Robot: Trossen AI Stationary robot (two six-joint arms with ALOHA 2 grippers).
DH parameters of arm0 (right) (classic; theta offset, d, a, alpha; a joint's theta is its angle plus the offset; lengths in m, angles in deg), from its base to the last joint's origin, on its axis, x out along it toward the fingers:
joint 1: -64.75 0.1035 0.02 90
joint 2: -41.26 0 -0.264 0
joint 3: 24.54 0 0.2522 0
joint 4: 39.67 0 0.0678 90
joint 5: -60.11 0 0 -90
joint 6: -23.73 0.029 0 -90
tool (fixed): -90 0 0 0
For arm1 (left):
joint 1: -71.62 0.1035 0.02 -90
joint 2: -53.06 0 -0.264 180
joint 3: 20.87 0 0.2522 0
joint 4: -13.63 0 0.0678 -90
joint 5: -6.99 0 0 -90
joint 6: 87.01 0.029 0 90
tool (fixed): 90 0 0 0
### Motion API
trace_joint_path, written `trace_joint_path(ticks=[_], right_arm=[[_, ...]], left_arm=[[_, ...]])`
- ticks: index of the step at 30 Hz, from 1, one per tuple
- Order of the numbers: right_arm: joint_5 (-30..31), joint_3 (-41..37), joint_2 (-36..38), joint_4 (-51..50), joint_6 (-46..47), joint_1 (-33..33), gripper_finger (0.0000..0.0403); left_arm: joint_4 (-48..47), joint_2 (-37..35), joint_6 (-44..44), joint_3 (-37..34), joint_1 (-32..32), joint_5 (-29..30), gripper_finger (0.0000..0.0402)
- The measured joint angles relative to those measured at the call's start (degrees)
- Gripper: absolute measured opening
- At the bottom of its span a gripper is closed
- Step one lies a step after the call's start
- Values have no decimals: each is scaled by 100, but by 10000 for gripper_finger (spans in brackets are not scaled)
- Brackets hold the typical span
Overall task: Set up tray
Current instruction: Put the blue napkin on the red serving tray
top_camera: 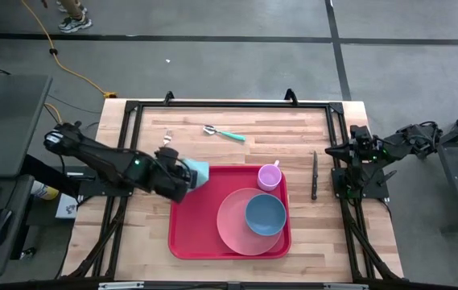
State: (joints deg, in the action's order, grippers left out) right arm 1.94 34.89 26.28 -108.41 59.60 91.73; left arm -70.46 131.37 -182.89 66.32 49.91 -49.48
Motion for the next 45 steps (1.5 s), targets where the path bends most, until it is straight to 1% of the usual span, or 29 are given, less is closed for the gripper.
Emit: trace_joint_path(ticks=[3, 10, 14, 19, 24, 33, 38, 41, 43, 45], right_arm=[[-67, 0, 0, 0, 0, 0, 0], [-200, 0, 0, 31, 125, 1, 0], [-285, 0, 0, 33, 184, 0, 0], [-287, 0, 0, 35, 334, 0, 0], [-283, 0, 0, 35, 419, 1, 0], [-287, 0, 0, 37, 545, 0, 0], [-288, 0, 0, 36, 543, 1, 0], [-288, 0, 0, 36, 533, 0, 0], [-287, 0, 0, 36, 526, 1, 0], [-287, 0, 0, 35, 516, 2, 0]], left_arm=[[195, 274, -43, 2, -144, 208, 18], [71, 890, -74, 0, -284, 345, 18], [-35, 1186, -133, 0, -395, 274, 18], [284, 1480, -145, -2, -428, 197, 18], [374, 1904, -143, -4, -543, -182, 18], [1089, 2554, -141, 2, -733, -624, 18], [1353, 2777, -107, 2, -735, -887, 18], [1250, 2780, -86, -2, -733, -937, 19], [1197, 2775, -75, 2, -733, -955, 36], [1082, 2681, -29, -11, -733, -982, 63]])
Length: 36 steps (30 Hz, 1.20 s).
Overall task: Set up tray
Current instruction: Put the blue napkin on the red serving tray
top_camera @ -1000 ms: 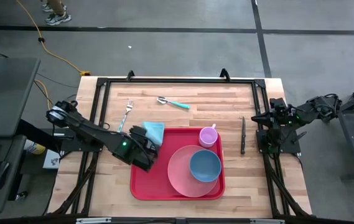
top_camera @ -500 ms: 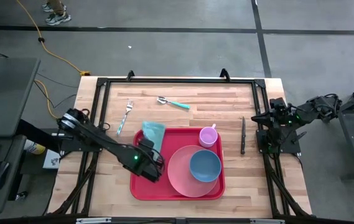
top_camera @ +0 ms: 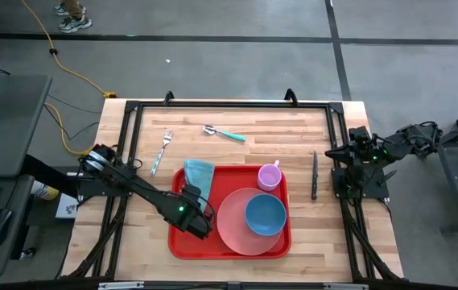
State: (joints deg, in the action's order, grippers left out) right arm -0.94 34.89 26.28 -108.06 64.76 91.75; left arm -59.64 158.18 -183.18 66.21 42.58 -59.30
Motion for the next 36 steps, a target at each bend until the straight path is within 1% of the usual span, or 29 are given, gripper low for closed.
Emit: trace_joint_path(ticks=[3, 7, 13, 18, 22, 24, 26, 28, 31, 34, 36], right_arm=[[0, 0, 0, 0, -26, 1, 0], [25, 0, 0, 0, -56, 0, 0], [72, 0, -1, 0, -118, 0, 0], [75, 0, 0, 0, -144, 1, 0], [79, 0, 0, 0, -144, 0, 0], [81, 0, 0, 0, -144, 0, 0], [91, 0, 0, 0, -151, 0, 0], [92, 0, -2, -2, -163, -1, 0], [92, 0, -1, 0, -163, -2, 0], [92, 0, -1, 0, -163, 1, 0], [109, 0, 0, 0, -163, -1, 0]], left_arm=[[-57, -175, 166, 11, 0, -120, 105], [-212, -281, 291, 11, 14, -624, 144], [-47, -282, 301, 10, 13, -1675, 180], [-67, -281, 167, 11, 13, -1821, 197], [-72, -405, 140, 32, 13, -1878, 202], [-291, -472, 140, 112, 13, -1842, 201], [-707, -542, 139, 337, 15, -1629, 199], [-1364, -585, 137, 627, 18, -1362, 196], [-2232, -599, 137, 1051, 94, -1131, 187], [-2685, -601, 429, 1249, 181, -1004, 165], [-2534, -601, 671, 1254, 273, -980, 130]])
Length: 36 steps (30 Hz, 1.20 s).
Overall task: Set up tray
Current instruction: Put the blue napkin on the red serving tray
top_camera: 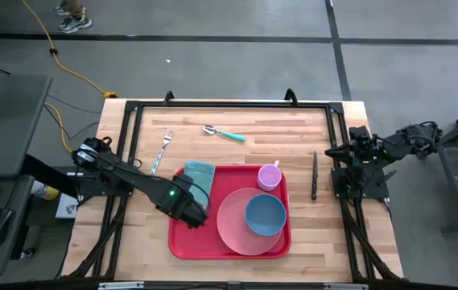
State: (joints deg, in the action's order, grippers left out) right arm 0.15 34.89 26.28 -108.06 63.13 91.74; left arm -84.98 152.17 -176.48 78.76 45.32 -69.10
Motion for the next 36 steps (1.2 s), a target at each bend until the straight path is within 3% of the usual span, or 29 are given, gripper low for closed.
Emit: trace_joint_path(ticks=[3, 5, 12, 23, 36], right_arm=[[13, 0, -2, 0, 0, 1, 0], [39, 0, 0, -2, 0, -1, 0], [27, 0, 0, 0, 0, -1, 0], [55, 0, 0, 0, 0, 1, 0], [64, 0, -2, 0, 20, 0, 0]], left_arm=[[193, 47, 432, -40, 185, 12, 43], [362, 112, 501, -121, 291, 19, 17], [1185, 113, 499, -745, 506, -240, 10], [3698, 109, -197, -2119, 494, -615, 9], [3873, 152, -334, -2408, 492, -1106, 9]])
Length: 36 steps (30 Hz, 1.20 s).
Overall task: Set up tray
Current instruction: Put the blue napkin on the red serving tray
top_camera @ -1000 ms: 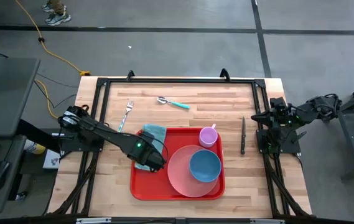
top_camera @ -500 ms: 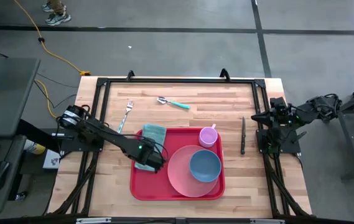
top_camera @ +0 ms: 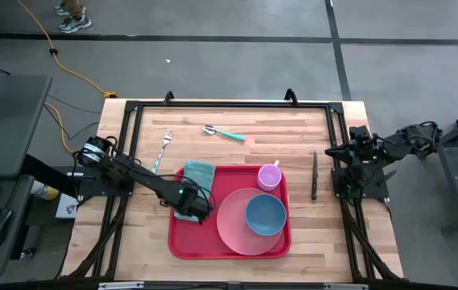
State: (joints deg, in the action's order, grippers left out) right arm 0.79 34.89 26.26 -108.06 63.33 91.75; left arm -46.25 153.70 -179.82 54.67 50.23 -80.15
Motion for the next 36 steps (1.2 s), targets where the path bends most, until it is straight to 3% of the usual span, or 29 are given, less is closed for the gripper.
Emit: trace_joint_path(ticks=[9, 16, 22, 29, 36], right_arm=[[28, 0, 0, -2, -92, 0, 0], [25, 0, 0, -44, -132, 0, 0], [61, 0, 0, -49, -265, 0, 0], [85, 0, 0, -57, -385, 0, 0], [85, 0, 0, -68, -409, 1, 0]], left_arm=[[775, 212, 56, 35, -207, -330, 9], [729, 382, -353, 292, -713, -598, 8], [268, 404, -375, 753, -879, -634, 8], [166, 398, -366, 1239, -988, -205, 8], [-1371, 420, -455, 1364, -973, -154, 8]])
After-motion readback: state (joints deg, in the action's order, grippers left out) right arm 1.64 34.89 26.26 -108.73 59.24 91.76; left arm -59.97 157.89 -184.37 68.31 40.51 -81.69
